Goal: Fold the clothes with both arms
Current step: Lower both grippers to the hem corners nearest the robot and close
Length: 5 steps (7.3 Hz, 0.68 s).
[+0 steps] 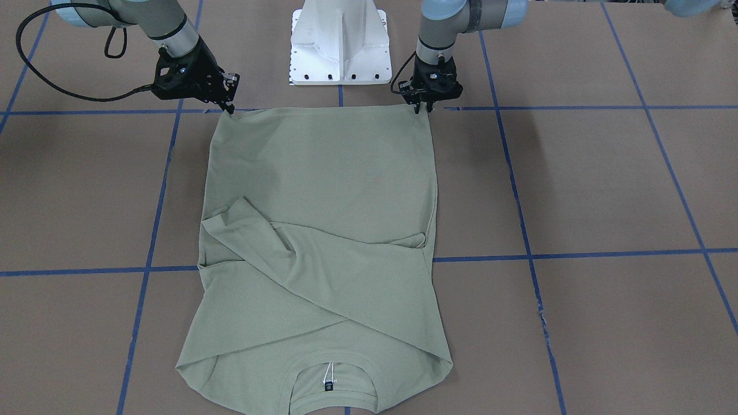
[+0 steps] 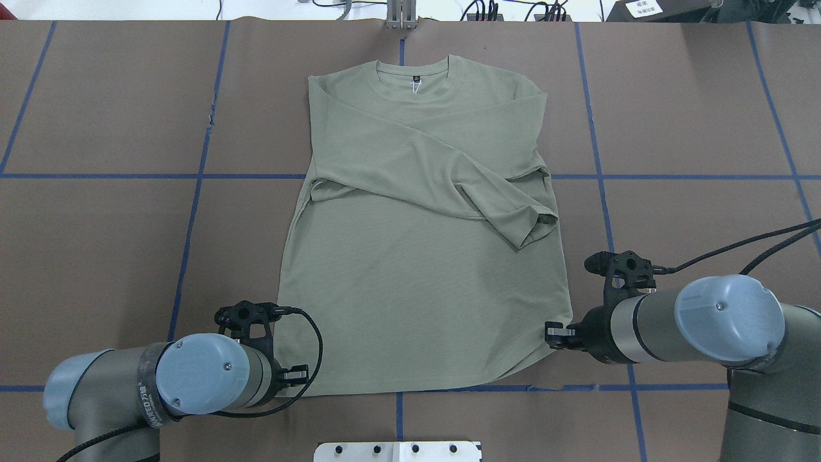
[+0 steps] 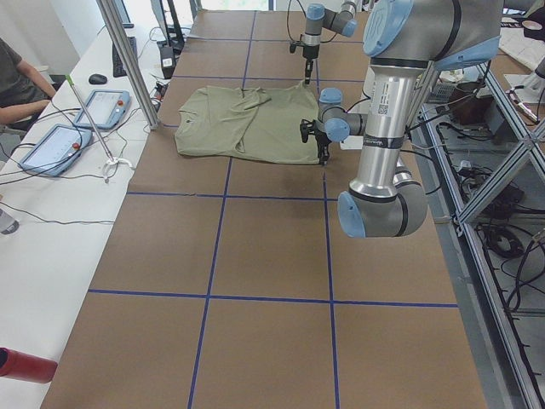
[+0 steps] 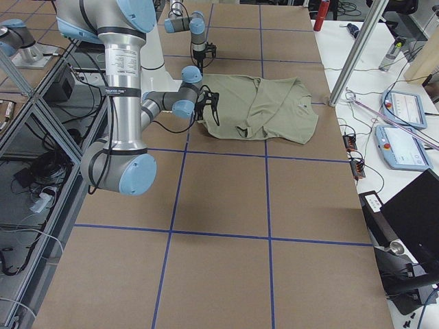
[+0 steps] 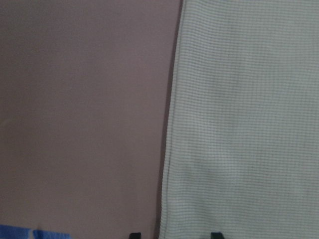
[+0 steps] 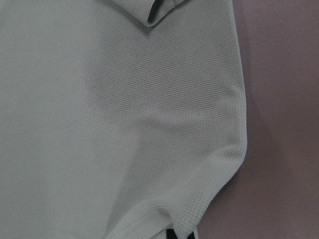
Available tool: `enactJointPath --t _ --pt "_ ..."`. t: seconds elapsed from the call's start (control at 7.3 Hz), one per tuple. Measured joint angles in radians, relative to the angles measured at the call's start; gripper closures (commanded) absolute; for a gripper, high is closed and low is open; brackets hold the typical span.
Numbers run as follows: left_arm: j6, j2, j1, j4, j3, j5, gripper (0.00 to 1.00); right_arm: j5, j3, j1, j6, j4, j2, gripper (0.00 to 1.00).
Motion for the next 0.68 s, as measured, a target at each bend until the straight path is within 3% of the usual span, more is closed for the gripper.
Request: enactJointPath --t 0.68 --pt "-0.017 -0.006 -0.001 -0.004 -0.026 -0.006 1.00 0.031 0.009 0.022 0.000 0.000 -0.004 1.00"
